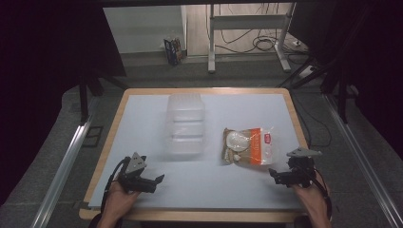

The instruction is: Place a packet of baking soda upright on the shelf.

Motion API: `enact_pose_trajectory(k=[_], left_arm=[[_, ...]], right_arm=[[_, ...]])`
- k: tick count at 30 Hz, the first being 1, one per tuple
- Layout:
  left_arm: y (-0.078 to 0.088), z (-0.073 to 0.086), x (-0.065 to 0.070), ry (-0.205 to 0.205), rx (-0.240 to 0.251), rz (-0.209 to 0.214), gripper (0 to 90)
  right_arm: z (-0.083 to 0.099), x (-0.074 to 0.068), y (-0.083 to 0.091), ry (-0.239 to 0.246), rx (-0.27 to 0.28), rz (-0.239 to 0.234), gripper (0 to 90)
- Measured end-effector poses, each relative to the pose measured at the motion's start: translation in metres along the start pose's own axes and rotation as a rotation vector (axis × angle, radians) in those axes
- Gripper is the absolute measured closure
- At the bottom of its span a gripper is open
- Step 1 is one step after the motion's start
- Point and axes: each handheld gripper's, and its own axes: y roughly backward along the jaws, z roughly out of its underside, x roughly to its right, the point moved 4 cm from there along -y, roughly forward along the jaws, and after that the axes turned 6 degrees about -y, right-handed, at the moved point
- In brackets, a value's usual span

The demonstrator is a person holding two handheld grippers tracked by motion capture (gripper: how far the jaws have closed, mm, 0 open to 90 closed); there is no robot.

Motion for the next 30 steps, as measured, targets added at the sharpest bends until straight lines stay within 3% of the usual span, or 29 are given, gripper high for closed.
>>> enact_pose_trajectory(k=[10,30], left_arm=[[0.0006,0.0010,0.0002,0.001,0.018,0.008,2.8],[-0.0013,0.0005,0.0029,-0.007,0.022,0.001,2.7]], right_arm=[[-0.0033,0.0019,0.0023,-0.003,0.055,-0.018,0.0],[-0.0065,-0.0025,0.0004,0.002,0.075,-0.030,0.0]])
